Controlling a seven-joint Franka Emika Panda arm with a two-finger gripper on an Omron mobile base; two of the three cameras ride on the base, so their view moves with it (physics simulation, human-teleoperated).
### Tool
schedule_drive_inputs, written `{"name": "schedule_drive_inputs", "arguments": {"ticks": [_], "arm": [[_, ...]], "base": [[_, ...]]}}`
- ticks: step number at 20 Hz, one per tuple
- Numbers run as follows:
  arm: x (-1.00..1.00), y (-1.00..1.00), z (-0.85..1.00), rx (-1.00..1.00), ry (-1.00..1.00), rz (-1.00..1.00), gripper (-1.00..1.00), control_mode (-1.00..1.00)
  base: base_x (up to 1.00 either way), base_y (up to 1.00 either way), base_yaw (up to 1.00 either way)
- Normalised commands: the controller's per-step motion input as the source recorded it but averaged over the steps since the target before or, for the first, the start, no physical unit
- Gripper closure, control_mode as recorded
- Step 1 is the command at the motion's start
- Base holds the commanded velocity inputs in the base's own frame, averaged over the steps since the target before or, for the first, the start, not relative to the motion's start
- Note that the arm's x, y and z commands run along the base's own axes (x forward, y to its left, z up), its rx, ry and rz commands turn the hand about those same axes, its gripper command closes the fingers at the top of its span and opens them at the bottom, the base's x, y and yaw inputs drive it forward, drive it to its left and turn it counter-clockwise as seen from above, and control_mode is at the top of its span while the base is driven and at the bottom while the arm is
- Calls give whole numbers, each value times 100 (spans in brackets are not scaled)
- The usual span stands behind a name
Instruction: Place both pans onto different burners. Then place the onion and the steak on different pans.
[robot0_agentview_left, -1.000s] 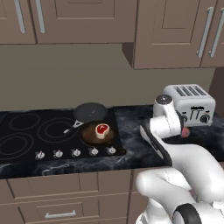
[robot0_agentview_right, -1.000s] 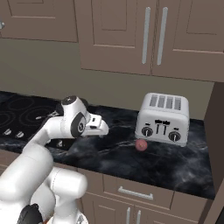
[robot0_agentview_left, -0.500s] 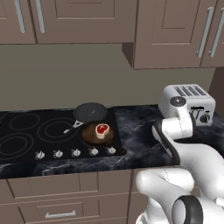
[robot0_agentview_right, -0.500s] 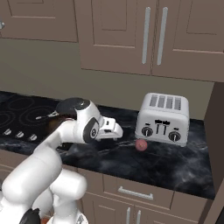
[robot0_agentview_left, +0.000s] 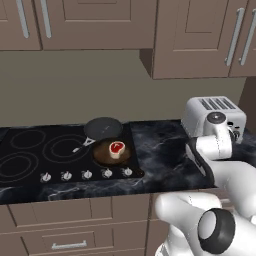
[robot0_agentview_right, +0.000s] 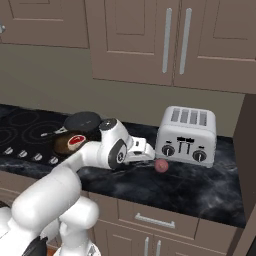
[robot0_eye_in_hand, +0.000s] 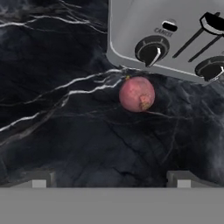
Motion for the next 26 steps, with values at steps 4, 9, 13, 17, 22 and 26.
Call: {"name": "schedule_drive_inputs", "arguments": {"ticks": [4,9,13,17,22,26], "arm": [[3,-37,0,-2,0,0,-100,-100],[8,-20,-1,-1,0,0,-100,-100],[4,-5,0,0,-2,0,-100,-100],[0,-2,-4,0,-4,0,-100,-100],[3,-9,-17,-1,-3,0,-100,-100],[1,-9,-19,-2,-6,0,-100,-100]], "base": [[0,0,0],[0,0,0],[0,0,0],[0,0,0],[0,0,0],[0,0,0]]}}
